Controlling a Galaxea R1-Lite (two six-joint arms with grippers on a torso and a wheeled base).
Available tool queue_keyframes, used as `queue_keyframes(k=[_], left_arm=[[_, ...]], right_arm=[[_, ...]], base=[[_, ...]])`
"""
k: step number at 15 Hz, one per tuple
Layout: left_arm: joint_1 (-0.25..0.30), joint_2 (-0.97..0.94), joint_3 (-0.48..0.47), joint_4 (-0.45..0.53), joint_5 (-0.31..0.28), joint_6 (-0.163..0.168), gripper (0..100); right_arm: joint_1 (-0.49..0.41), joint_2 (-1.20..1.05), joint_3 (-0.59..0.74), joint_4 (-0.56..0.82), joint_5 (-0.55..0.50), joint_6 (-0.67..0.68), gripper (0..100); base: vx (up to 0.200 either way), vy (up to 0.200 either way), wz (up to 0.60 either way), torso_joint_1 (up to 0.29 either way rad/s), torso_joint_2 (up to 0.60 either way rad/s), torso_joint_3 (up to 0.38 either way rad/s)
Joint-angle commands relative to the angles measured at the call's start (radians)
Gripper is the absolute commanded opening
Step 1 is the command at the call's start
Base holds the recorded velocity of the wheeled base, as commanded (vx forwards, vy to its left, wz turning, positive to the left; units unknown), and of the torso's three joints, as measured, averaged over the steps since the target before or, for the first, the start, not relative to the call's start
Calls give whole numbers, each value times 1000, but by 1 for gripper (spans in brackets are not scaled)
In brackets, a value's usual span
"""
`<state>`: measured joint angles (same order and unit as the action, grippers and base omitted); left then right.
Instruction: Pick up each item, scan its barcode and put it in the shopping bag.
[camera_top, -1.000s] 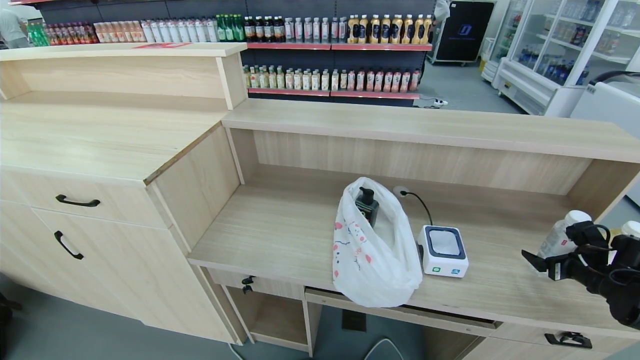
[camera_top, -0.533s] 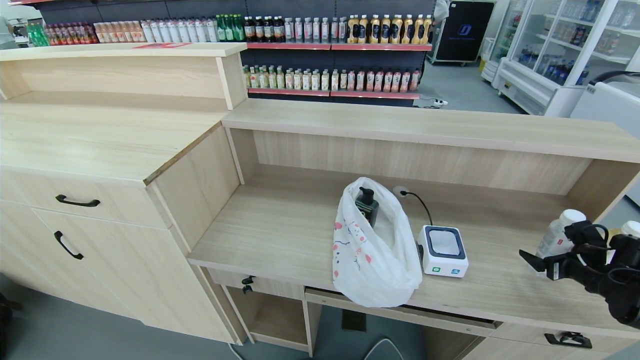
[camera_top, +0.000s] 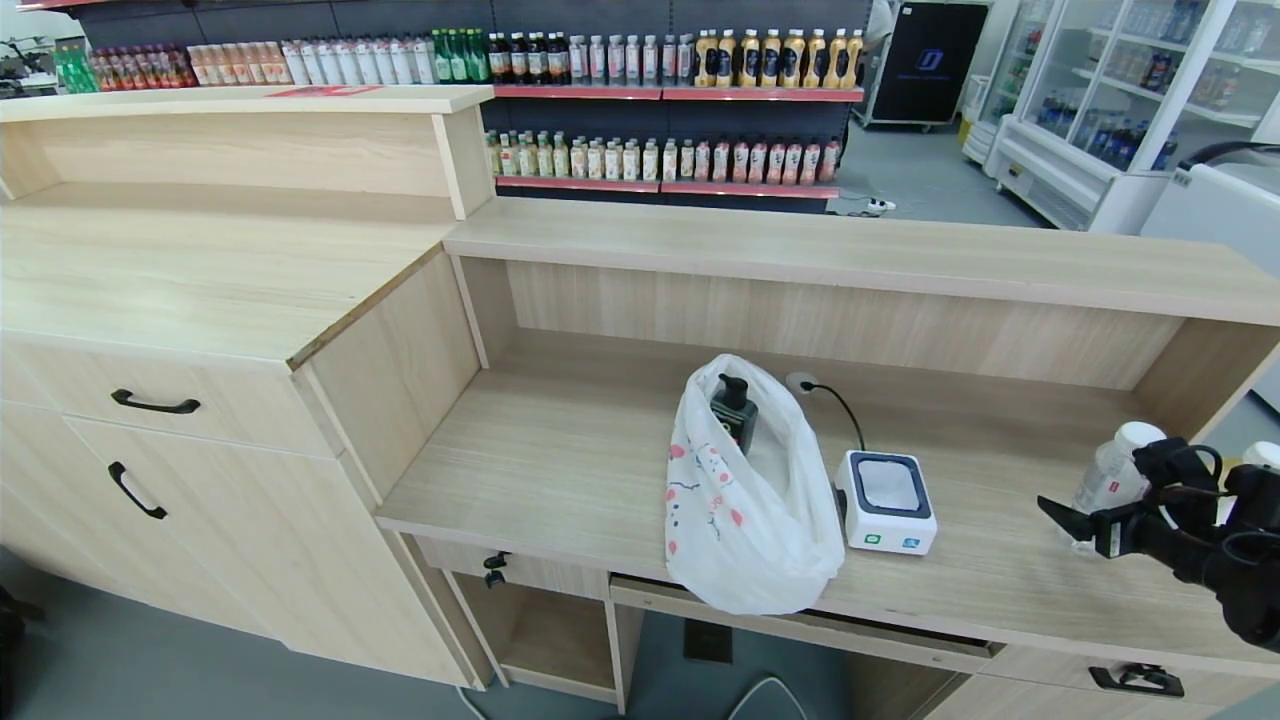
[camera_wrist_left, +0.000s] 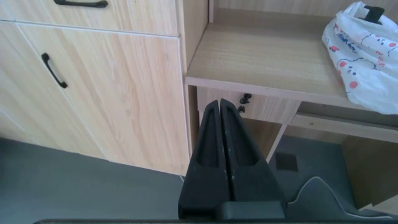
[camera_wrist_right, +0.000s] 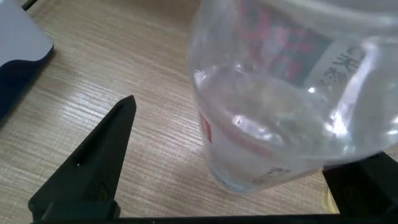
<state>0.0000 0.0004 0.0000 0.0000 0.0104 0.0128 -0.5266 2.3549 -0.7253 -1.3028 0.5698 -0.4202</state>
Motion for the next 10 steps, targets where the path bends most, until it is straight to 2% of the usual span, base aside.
queue_keyframes(k=[1,10], left_arm=[[0,0,0,0,0,1,0],[0,0,0,0,0,1,0]], right_arm=[[-4,1,-6,-1,1,0,0],[-20,46,-74,0,5,-2,0]], base=[[0,0,0,0,0,0],[0,0,0,0,0,0]])
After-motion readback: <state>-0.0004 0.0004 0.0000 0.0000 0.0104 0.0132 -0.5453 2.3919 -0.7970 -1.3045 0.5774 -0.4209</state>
